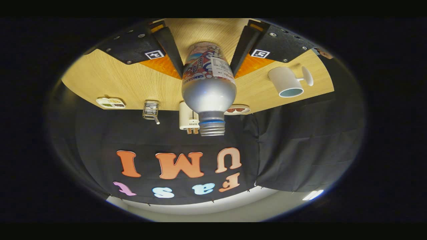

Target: Take the bottle from table, then pour the juice into the cup, finally place the bottle on the coaster

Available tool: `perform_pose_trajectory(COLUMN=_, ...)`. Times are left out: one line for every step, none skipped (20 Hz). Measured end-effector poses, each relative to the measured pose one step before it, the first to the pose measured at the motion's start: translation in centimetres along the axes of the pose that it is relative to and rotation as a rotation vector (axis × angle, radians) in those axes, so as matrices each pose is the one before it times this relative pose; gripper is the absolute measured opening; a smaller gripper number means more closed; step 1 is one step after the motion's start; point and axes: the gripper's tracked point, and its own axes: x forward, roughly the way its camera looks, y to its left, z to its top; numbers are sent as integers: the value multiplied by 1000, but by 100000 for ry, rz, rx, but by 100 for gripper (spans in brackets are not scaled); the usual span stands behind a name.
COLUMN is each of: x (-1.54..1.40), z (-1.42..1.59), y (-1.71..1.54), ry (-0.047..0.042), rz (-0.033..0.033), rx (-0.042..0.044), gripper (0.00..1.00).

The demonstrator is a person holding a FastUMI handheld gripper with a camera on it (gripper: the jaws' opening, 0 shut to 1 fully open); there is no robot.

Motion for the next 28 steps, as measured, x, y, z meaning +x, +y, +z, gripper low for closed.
perform_pose_trajectory(x=187, z=396, y=257, ry=-544, rz=-113, rx=-1447, gripper=79)
perform_pose_trajectory(x=209, z=305, y=172, ry=-303, rz=-275, rx=-1677, gripper=79)
perform_pose_trajectory(x=107, z=400, y=134, ry=-435, rz=-539, rx=-1825, gripper=79)
perform_pose_trajectory(x=129, z=352, y=135, ry=-375, rz=-643, rx=-2033, gripper=79)
perform_pose_trajectory(x=170, z=443, y=98, ry=-550, rz=-494, rx=-2035, gripper=79)
perform_pose_trajectory(x=149, z=466, y=48, ry=-743, rz=-658, rx=-1932, gripper=79)
perform_pose_trajectory(x=108, z=361, y=67, ry=-590, rz=-615, rx=-2175, gripper=79)
perform_pose_trajectory(x=98, z=362, y=90, ry=-547, rz=-775, rx=-2338, gripper=79)
perform_pose_trajectory(x=183, z=262, y=1, ry=-172, rz=-1112, rx=-2417, gripper=79)
perform_pose_trajectory(x=248, z=79, y=57, ry=663, rz=-756, rx=-2095, gripper=78)
perform_pose_trajectory(x=-7, z=-20, y=294, ry=980, rz=27, rx=-1441, gripper=78)
perform_pose_trajectory(x=11, z=64, y=77, ry=176, rz=75, rx=-1466, gripper=78)
perform_pose_trajectory(x=115, z=245, y=117, ry=-266, rz=-350, rx=-2024, gripper=78)
perform_pose_trajectory(x=167, z=206, y=303, ry=-171, rz=-488, rx=-2516, gripper=78)
perform_pose_trajectory(x=30, z=234, y=183, ry=-328, rz=-741, rx=-2927, gripper=78)
perform_pose_trajectory(x=-50, z=281, y=98, ry=-591, rz=-1106, rx=-3414, gripper=78)
perform_pose_trajectory(x=73, z=200, y=120, ry=-503, rz=-1111, rx=-3448, gripper=78)
perform_pose_trajectory(x=5, z=182, y=77, ry=-365, rz=-960, rx=-3578, gripper=78)
perform_pose_trajectory(x=50, z=183, y=219, ry=-328, rz=-726, rx=-3379, gripper=78)
perform_pose_trajectory(x=274, z=149, y=272, ry=-208, rz=-645, rx=-3150, gripper=78)
perform_pose_trajectory(x=76, z=21, y=203, ry=280, rz=-551, rx=-2854, gripper=78)
perform_pose_trajectory(x=33, z=47, y=328, ry=27, rz=-240, rx=-2737, gripper=78)
perform_pose_trajectory(x=79, z=122, y=260, ry=-192, rz=-399, rx=-2745, gripper=78)
perform_pose_trajectory(x=128, z=108, y=258, ry=-280, rz=-165, rx=-2836, gripper=78)
perform_pose_trajectory(x=-19, z=54, y=387, ry=-214, rz=609, rx=-2818, gripper=78)
perform_pose_trajectory(x=82, z=8, y=509, ry=-77, rz=668, rx=-2434, gripper=78)
perform_pose_trajectory(x=103, z=79, y=455, ry=251, rz=492, rx=-2549, gripper=78)
perform_pose_trajectory(x=-13, z=-7, y=202, ry=-160, rz=166, rx=-2542, gripper=78)
